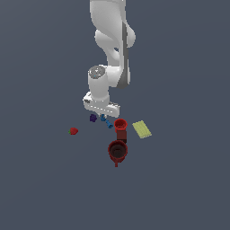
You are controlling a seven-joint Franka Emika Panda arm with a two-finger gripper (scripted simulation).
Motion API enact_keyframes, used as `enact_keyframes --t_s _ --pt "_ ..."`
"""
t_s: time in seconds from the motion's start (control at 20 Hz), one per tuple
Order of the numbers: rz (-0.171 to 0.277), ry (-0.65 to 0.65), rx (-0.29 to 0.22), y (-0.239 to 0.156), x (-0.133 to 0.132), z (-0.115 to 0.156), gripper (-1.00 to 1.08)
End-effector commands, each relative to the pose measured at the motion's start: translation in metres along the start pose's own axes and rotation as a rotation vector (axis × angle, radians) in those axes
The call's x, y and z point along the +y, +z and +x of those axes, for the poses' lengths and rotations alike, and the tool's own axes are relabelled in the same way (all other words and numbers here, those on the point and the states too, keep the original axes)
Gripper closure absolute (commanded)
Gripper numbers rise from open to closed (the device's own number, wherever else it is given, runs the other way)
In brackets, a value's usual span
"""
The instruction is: Pick up a designated object from a clutter of objects.
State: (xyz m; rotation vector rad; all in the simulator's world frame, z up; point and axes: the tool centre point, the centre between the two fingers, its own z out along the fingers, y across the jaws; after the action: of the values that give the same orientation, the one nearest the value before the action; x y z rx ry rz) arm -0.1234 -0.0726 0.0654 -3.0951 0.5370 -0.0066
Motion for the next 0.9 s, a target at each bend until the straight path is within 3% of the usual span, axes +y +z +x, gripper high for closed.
enact_keyframes --t_s 0.0,0.85 --pt "0.000 0.000 0.001 -0.011 -0.004 -0.002 1.08" --pt "-0.005 0.001 0.000 -0.136 -0.042 -0.022 1.08"
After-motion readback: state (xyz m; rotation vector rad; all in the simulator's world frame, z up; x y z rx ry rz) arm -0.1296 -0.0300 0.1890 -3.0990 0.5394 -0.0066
